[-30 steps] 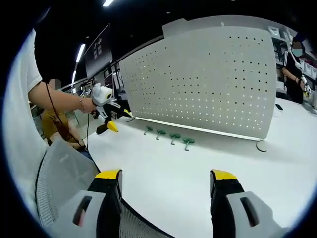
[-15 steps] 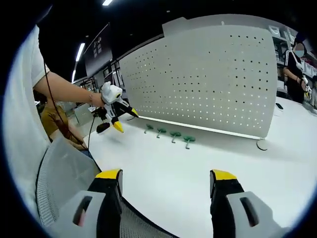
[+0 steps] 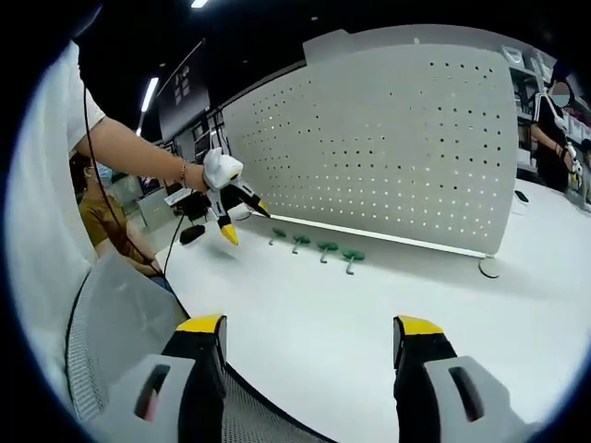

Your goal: Insert the hook assembly into the mounting plate slot until the hook locks in place.

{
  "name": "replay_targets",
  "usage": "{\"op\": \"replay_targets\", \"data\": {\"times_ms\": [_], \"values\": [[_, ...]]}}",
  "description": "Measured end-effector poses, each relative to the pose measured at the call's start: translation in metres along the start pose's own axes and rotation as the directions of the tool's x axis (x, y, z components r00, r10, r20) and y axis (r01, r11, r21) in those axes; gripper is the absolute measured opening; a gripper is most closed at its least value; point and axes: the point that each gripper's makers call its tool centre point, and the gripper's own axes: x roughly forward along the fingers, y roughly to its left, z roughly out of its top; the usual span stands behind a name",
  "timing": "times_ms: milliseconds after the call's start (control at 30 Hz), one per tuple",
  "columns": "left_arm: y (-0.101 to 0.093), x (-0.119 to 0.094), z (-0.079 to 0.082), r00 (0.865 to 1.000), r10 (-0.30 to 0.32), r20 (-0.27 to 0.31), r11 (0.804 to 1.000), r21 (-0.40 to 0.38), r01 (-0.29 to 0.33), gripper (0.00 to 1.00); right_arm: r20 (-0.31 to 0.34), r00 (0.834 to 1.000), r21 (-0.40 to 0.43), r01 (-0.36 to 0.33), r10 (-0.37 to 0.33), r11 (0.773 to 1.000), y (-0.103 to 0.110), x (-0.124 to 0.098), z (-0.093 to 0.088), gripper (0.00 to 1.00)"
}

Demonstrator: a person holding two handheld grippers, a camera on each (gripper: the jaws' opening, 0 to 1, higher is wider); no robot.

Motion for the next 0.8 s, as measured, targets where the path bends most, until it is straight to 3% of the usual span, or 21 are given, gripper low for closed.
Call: {"op": "replay_targets", "data": {"times_ms": [167,233,800], "values": [[0.007,0.005,0.004,1.0,-0.013,-0.024,0.999,0.043,0.014,0.75,-0.011,1.0,-0.003,-0.003,0.003,1.0,0.0,-0.001,-0.001,0.7],[0.004,0.008,0.003,0.997,-0.039,-0.065,0.989,0.14,0.048,0.75,-0.011,1.0,-0.007,-0.005,0.005,1.0,0.001,-0.001,-0.001,0.7],[0.014,0.032,0.003,0.992,-0.087,-0.092,0.989,0.11,0.097,0.71,-0.024,1.0,0.005,0.004,-0.004,1.0,-0.001,-0.003,-0.005,0.7]]}}
